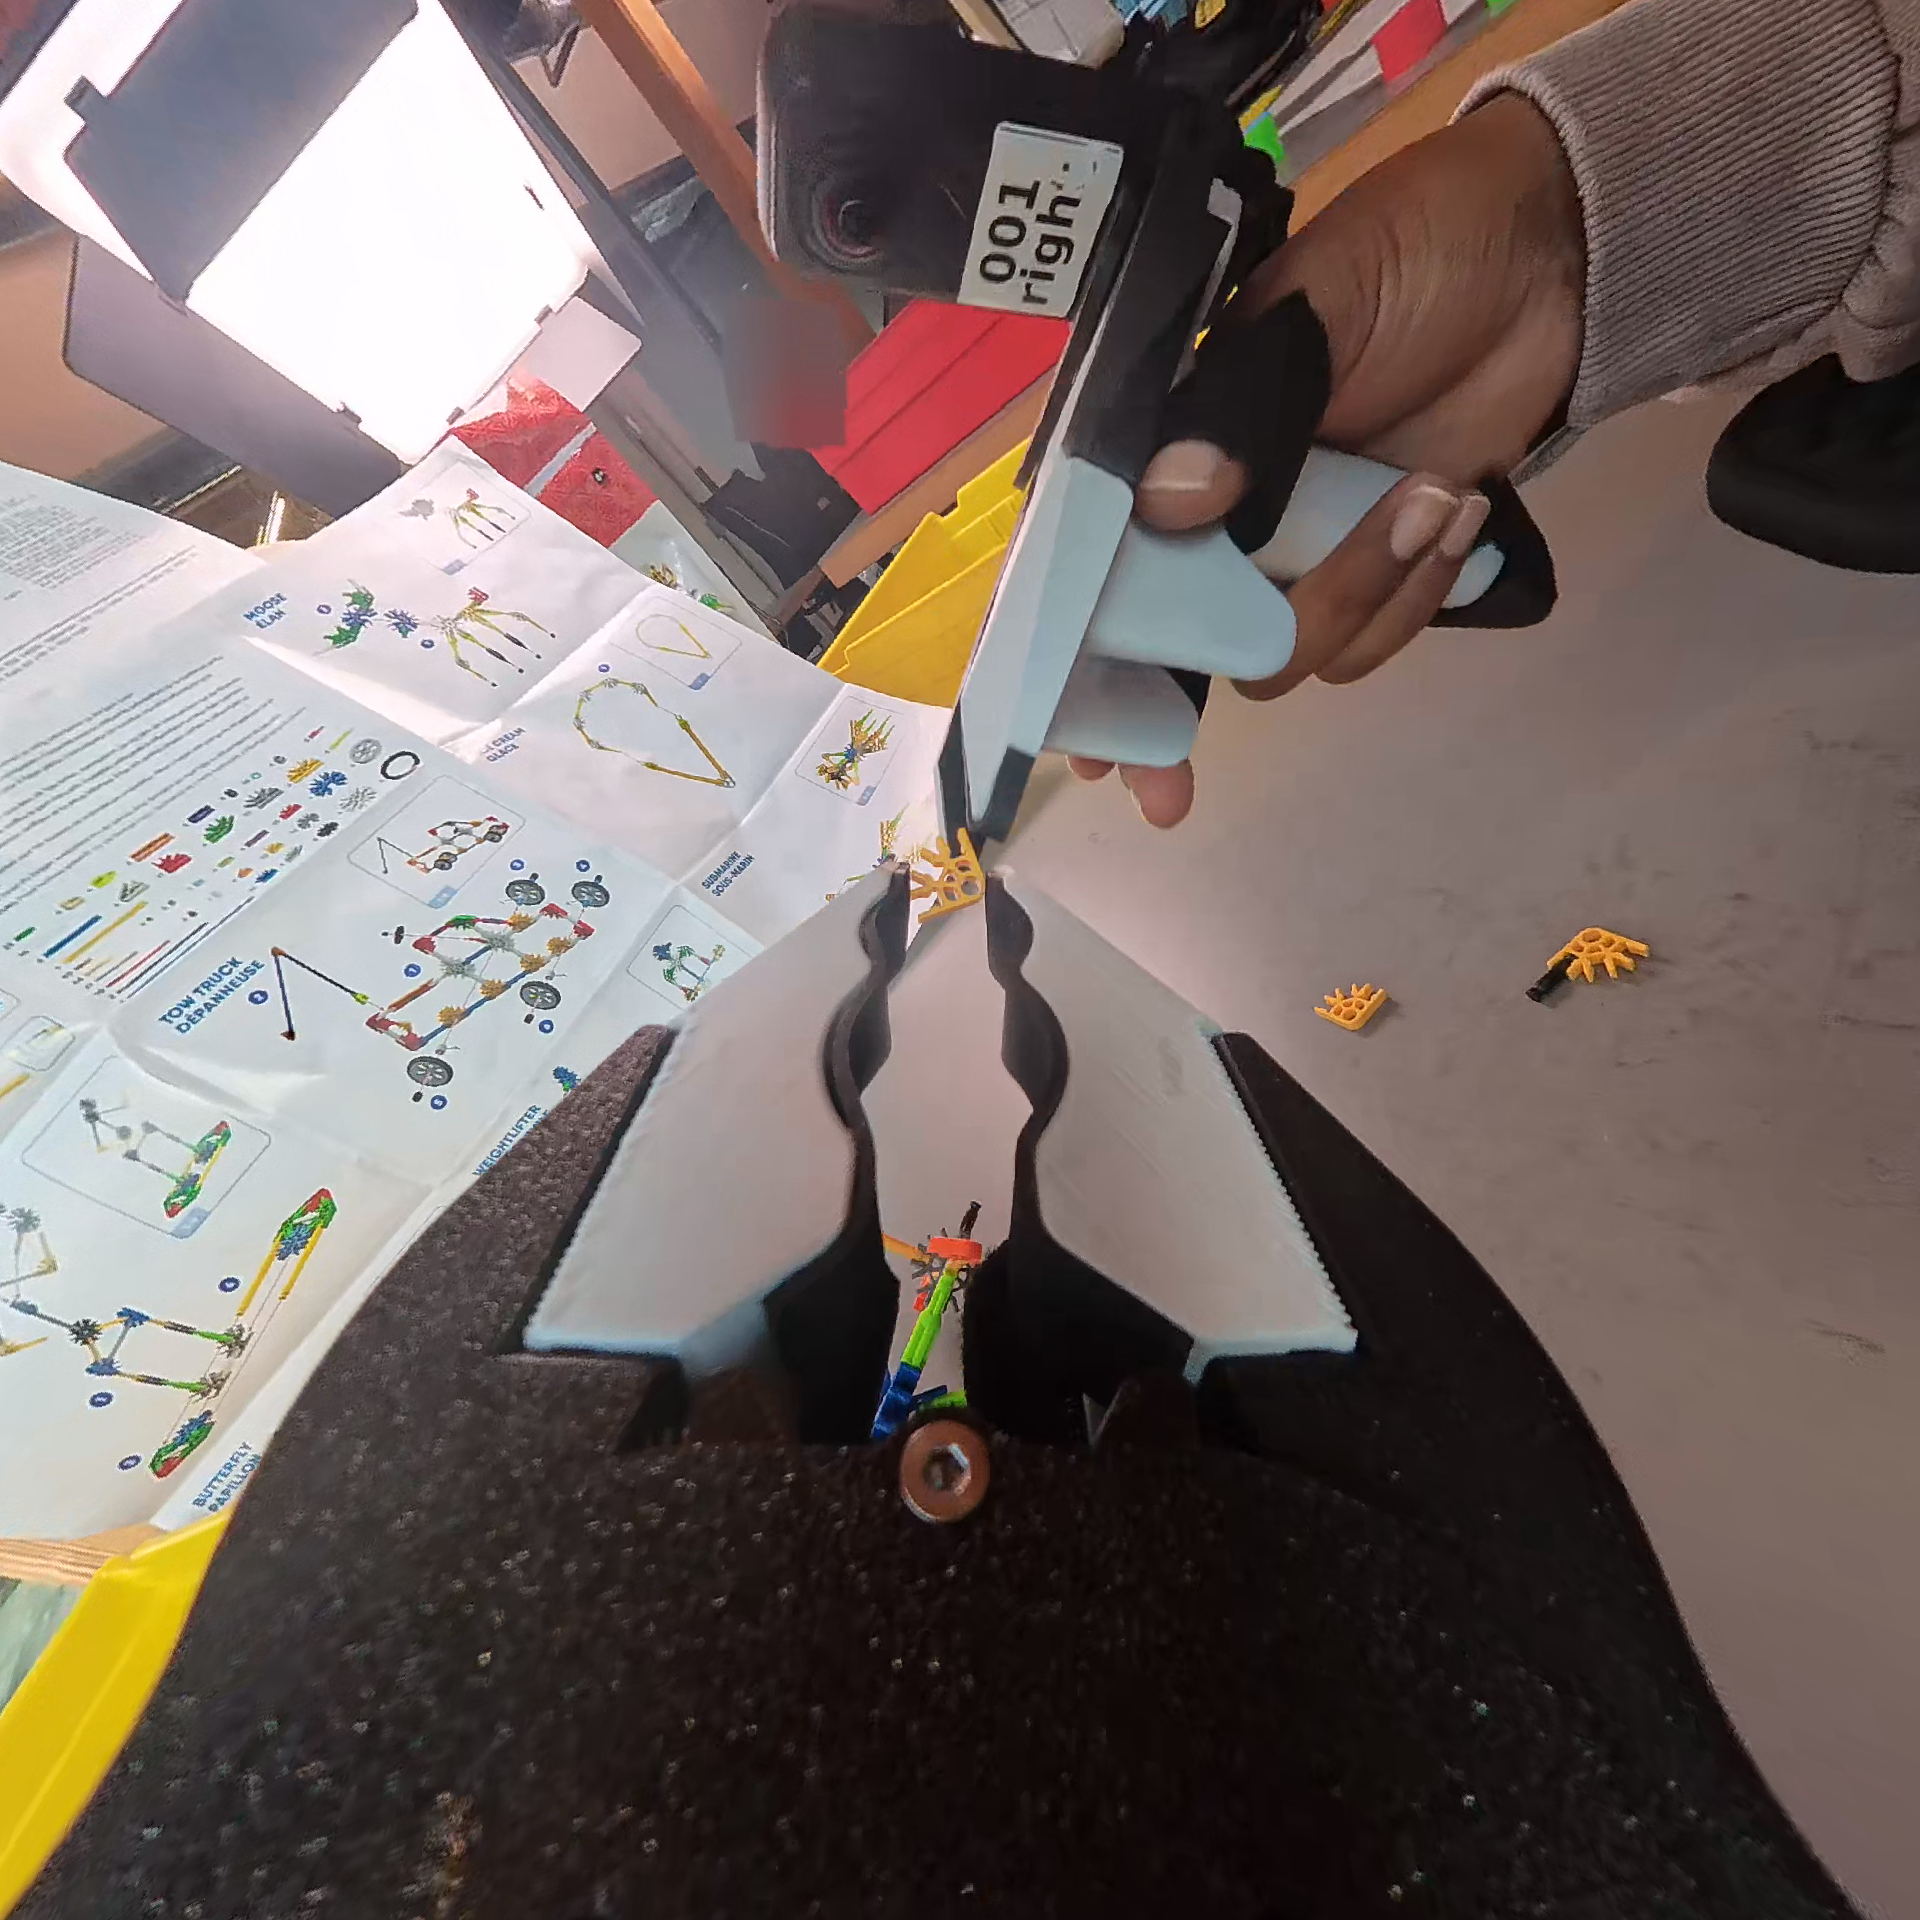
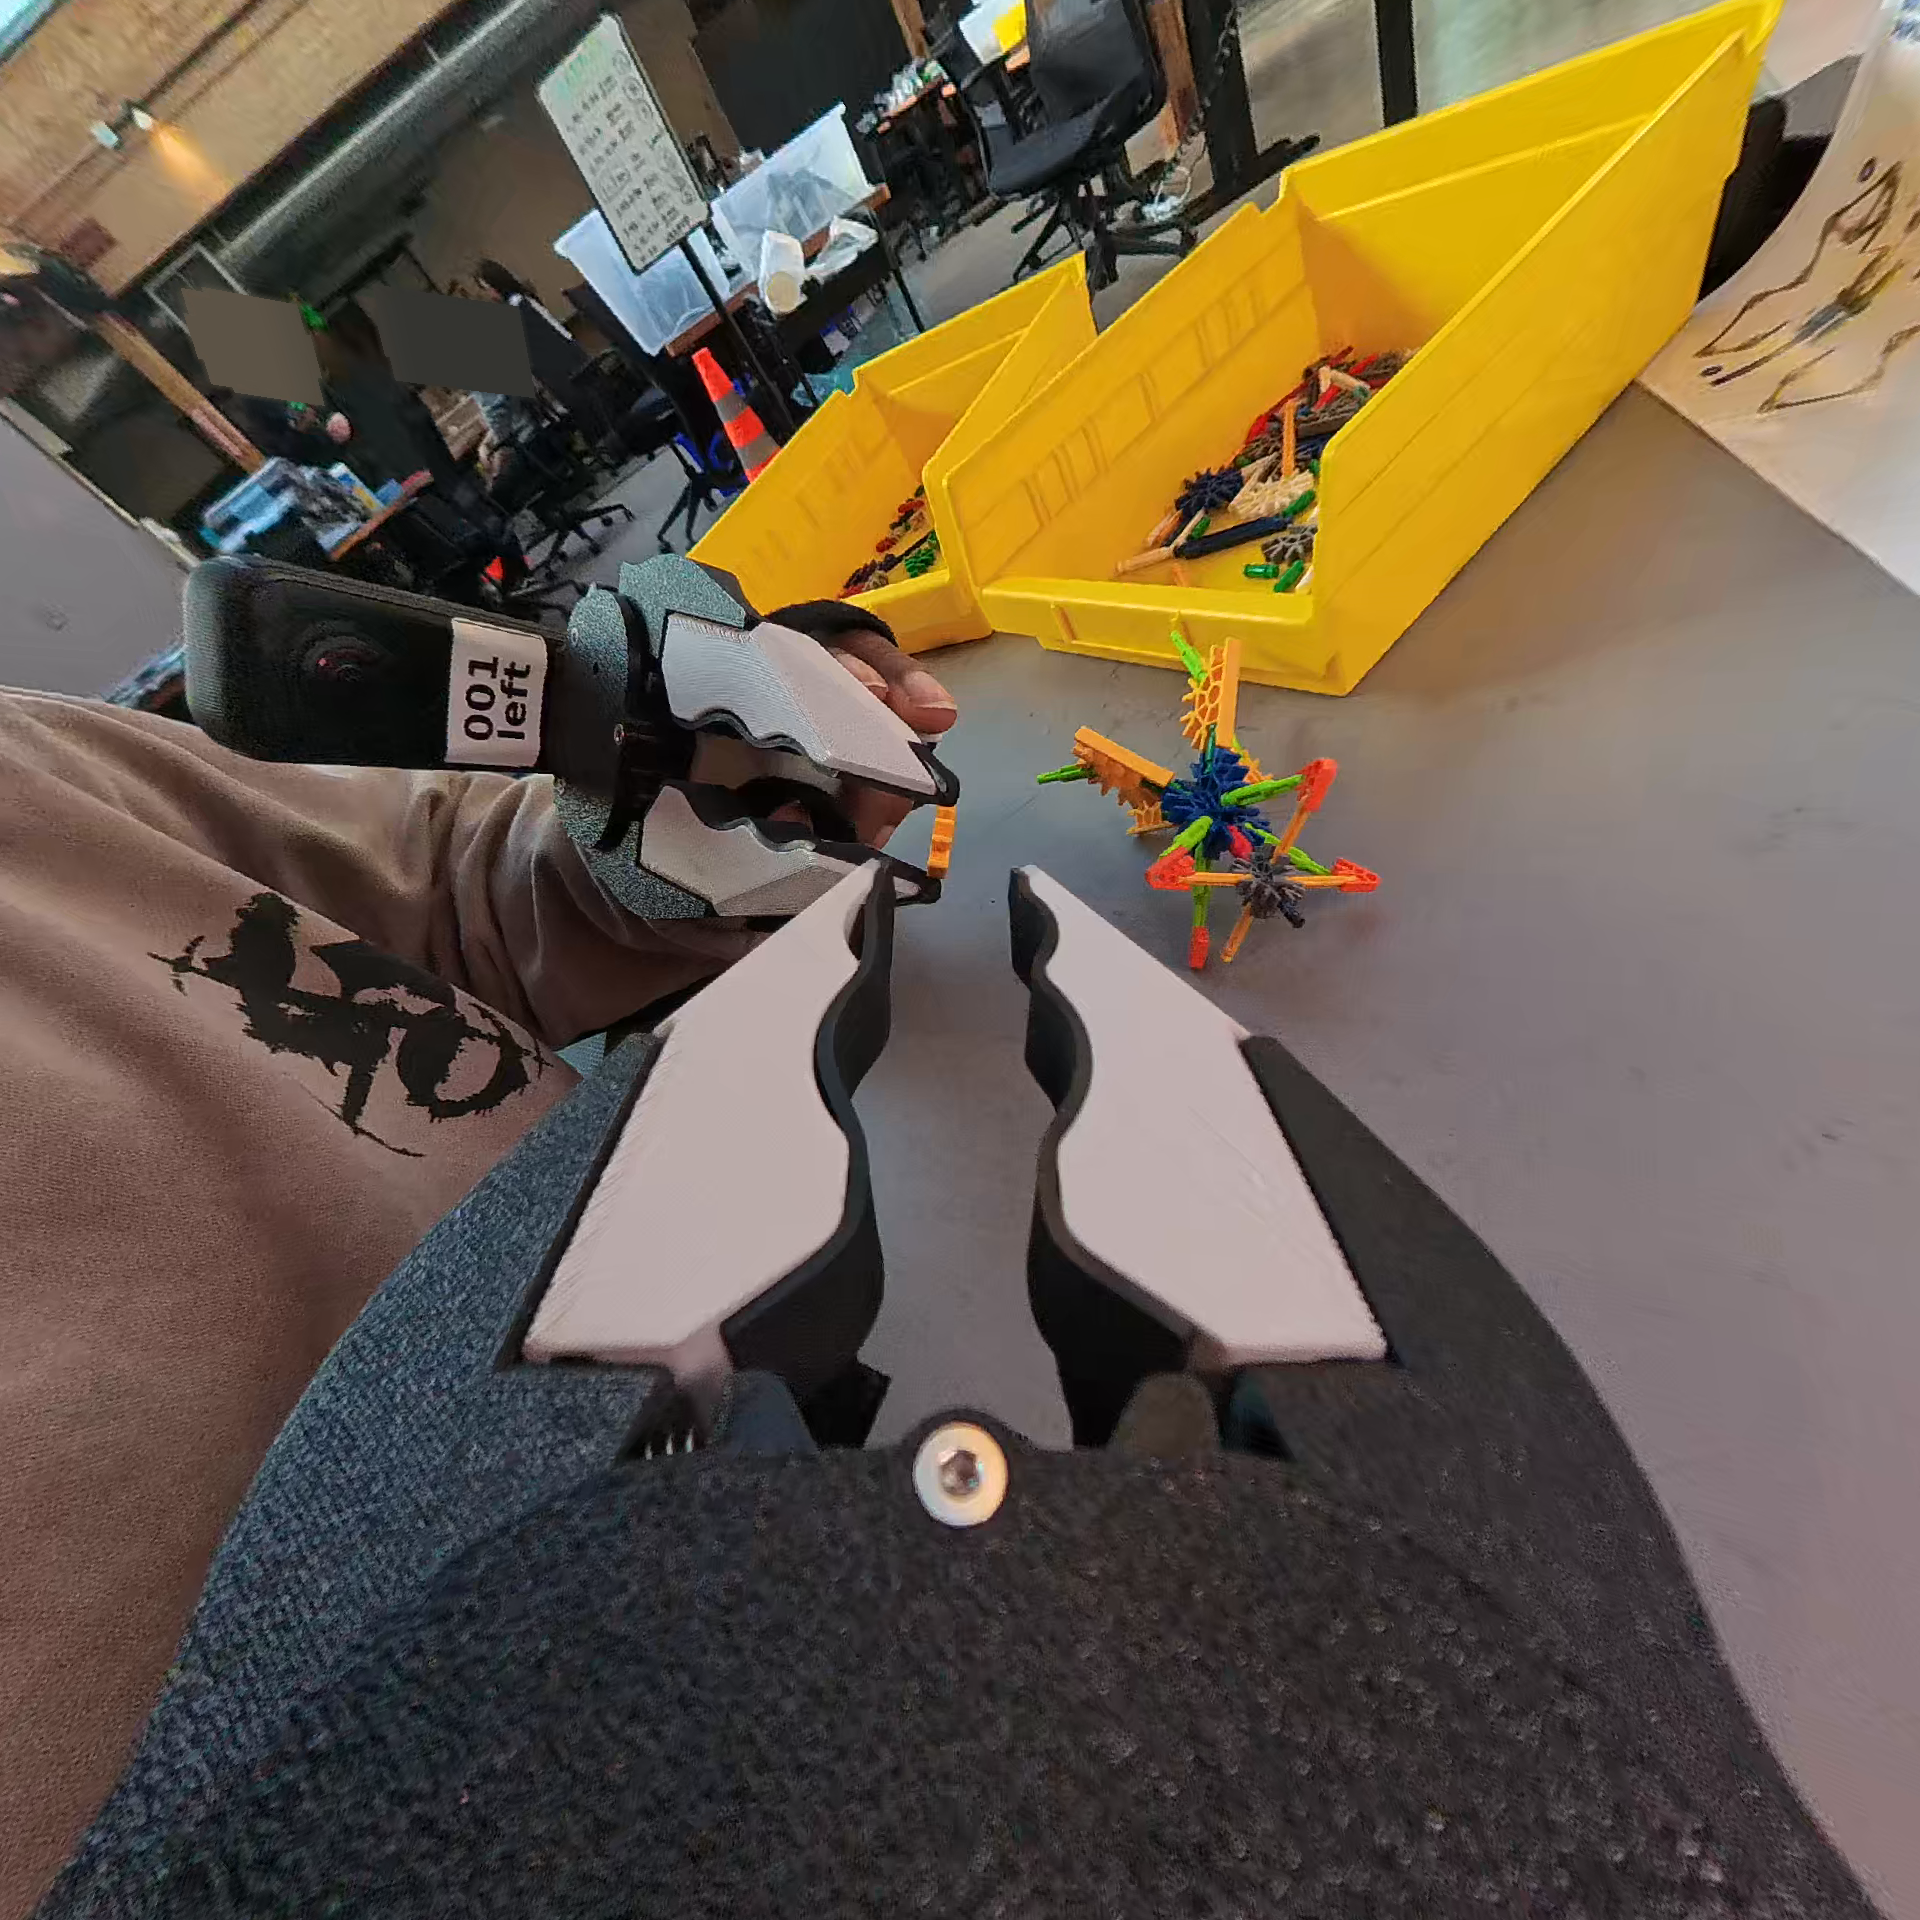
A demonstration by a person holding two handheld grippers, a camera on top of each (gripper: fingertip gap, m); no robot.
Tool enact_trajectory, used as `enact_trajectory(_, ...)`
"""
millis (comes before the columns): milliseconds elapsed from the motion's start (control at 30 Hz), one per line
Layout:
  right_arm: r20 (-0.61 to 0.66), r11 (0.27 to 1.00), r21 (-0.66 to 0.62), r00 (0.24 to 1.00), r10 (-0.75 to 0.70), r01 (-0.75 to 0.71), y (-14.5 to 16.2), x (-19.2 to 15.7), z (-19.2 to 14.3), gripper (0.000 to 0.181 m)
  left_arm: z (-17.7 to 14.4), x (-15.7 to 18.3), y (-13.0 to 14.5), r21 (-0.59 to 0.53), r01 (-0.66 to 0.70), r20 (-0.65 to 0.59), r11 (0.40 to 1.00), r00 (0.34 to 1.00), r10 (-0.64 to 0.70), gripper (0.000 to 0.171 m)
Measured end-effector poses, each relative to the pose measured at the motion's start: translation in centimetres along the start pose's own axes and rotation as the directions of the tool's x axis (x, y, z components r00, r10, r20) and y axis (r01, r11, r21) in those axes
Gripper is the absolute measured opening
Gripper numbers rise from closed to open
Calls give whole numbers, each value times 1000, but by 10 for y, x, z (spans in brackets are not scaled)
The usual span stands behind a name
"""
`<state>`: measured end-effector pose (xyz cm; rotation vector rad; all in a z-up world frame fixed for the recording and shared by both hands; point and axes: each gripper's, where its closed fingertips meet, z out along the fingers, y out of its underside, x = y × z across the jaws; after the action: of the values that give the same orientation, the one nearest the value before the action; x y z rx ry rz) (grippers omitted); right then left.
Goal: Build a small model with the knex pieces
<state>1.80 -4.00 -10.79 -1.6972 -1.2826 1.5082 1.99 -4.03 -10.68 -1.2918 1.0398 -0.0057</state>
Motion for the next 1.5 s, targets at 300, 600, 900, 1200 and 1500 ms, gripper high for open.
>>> enact_trajectory(300, -90, 991, 113, 994, -56, 66, -26, 16, -30, 1, -3, -16, 10, 4, 158, 1, 987, 987, -158, 16)
enact_trajectory(600, -937, 965, -169, 271, -220, 199, -46, 183, -285, 2, 1, -32, 44, -65, 575, -66, 815, 813, -579, 31)
enact_trajectory(900, -988, 984, -147, 40, -152, 103, -5, 227, -363, 28, 6, -20, 53, -126, 570, -93, 812, 808, -582, 31)
enact_trajectory(1200, -349, 809, -332, 733, -583, 485, -13, 71, -105, 32, 9, -11, 58, -157, 577, -115, 802, 795, -595, 31)
enact_trajectory(1500, 91, 604, -632, 821, -564, 485, 112, 52, -25, 29, 10, 0, 57, -194, 565, -152, 802, 791, -593, 31)
